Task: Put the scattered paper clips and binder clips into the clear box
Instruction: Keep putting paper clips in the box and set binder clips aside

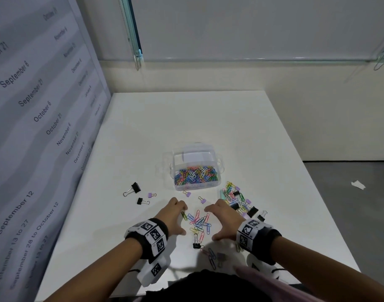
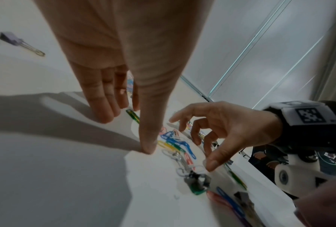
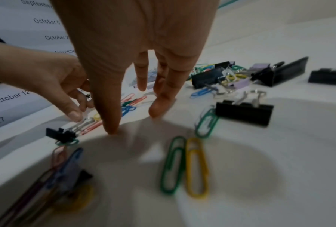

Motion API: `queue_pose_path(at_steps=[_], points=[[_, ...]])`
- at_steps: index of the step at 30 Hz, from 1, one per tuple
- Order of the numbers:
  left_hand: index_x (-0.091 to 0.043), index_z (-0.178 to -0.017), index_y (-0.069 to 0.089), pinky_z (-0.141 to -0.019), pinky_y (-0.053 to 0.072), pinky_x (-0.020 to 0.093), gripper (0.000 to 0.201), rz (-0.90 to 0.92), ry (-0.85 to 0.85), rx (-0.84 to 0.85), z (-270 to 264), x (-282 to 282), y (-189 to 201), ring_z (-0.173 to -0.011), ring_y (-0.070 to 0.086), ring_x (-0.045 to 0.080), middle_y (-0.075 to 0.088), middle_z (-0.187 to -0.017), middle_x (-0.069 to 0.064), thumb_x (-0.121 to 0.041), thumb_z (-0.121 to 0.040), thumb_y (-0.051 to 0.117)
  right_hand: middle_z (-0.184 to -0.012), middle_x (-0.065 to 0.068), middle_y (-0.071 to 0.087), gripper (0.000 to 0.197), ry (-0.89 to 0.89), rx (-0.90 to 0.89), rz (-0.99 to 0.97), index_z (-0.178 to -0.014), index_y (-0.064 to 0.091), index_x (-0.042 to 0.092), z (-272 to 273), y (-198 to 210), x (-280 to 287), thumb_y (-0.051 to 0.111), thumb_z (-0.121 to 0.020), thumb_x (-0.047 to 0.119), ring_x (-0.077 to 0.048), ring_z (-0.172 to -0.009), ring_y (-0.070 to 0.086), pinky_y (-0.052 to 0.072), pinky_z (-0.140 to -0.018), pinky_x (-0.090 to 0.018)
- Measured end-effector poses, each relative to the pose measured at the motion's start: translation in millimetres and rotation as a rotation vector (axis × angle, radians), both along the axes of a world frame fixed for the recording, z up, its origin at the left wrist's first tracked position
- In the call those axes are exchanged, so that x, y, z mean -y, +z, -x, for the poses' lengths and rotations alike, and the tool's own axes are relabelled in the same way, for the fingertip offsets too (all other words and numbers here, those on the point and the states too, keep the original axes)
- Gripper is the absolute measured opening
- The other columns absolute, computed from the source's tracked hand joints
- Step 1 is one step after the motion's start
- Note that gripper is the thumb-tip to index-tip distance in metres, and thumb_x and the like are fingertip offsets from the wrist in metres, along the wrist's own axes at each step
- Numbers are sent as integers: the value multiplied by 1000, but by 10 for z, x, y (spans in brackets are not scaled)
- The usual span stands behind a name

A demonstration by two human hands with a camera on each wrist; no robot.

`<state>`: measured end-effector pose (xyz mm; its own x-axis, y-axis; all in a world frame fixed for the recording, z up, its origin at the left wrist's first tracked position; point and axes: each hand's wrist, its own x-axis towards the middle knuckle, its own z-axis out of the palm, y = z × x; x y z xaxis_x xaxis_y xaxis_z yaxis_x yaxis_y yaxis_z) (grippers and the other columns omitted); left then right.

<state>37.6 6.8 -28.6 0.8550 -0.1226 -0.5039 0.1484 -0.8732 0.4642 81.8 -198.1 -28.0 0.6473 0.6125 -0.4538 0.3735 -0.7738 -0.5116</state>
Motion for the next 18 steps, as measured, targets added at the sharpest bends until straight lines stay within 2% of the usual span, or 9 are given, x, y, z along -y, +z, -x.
queue_pose_path(at_steps=[2, 5, 7, 8, 10, 12, 15, 16, 18], points=[[-14, -121, 48, -87, 46, 26, 59, 28, 18, -1, -7, 51, -10, -98, 53, 20, 44, -115, 3, -19, -71, 78, -127, -7, 36, 88, -18, -20, 10, -137, 34, 20, 27, -43, -63, 81, -64, 28, -23, -114, 46, 42, -96, -29], [-11, -110, 56, -76, 43, 25, 42, 107, 60, 14, -27, 150, -7, -81, 48, 16, 49, -93, 0, -13, -73, 76, -127, -10, 35, 87, -33, -45, -46, -137, 35, 18, 73, -96, -196, 81, -65, 26, -24, -117, 45, 37, -95, -24], [-16, -94, 58, -66, 42, 20, 29, 172, 103, 34, -30, 193, -12, -74, 49, 16, 51, -80, -3, -5, -72, 74, -122, -8, 37, 80, -59, -37, -82, -133, 41, 18, 90, -112, -272, 81, -64, 25, -22, -111, 46, 36, -89, -22], [-21, -84, 54, -63, 42, 19, 30, 204, 131, 39, -27, 203, -25, -69, 49, 15, 51, -74, -6, -1, -70, 71, -115, -5, 37, 75, -75, -25, -94, -129, 45, 18, 94, -115, -301, 81, -63, 24, -19, -105, 46, 35, -85, -21], [-29, -73, 44, -67, 49, 30, 40, 285, 192, 46, -23, 207, -39, -63, 50, 14, 54, -72, -4, 6, -68, 63, -105, 1, 34, 66, -86, -2, -100, -122, 51, 17, 85, -117, -337, 80, -64, 25, -13, -94, 40, 31, -78, -20], [-28, -71, 41, -69, 49, 34, 41, 331, 218, 57, -17, 190, -34, -63, 52, 15, 56, -74, 1, 7, -66, 62, -101, 2, 35, 53, -70, 9, -97, -114, 57, 13, 62, -106, -355, 79, -67, 24, -13, -89, 39, 30, -75, -21], [-28, -74, 40, -60, 43, 28, 43, 298, 164, 26, -7, 155, -42, -61, 48, 13, 48, -75, -3, -2, -61, 73, -94, -3, 45, 26, -50, 34, -98, -96, 65, 11, 44, -60, -366, 73, -74, 20, -18, -86, 48, 32, -73, -21], [-27, -79, 43, -57, 41, 24, 43, 274, 139, 19, 1, 149, -43, -61, 45, 12, 45, -75, -6, -7, -60, 76, -92, -3, 50, 19, -50, 37, -90, -93, 67, 11, 35, -39, -361, 71, -76, 19, -20, -87, 52, 34, -73, -20], [-22, -100, 49, -59, 39, 19, 51, 207, 81, 20, 22, 164, -38, -68, 43, 11, 40, -83, -7, -16, -60, 80, -90, -4, 59, 13, -51, 30, -62, -90, 68, 11, -6, 6, -339, 67, -78, 16, -19, -86, 56, 38, -72, -22]])
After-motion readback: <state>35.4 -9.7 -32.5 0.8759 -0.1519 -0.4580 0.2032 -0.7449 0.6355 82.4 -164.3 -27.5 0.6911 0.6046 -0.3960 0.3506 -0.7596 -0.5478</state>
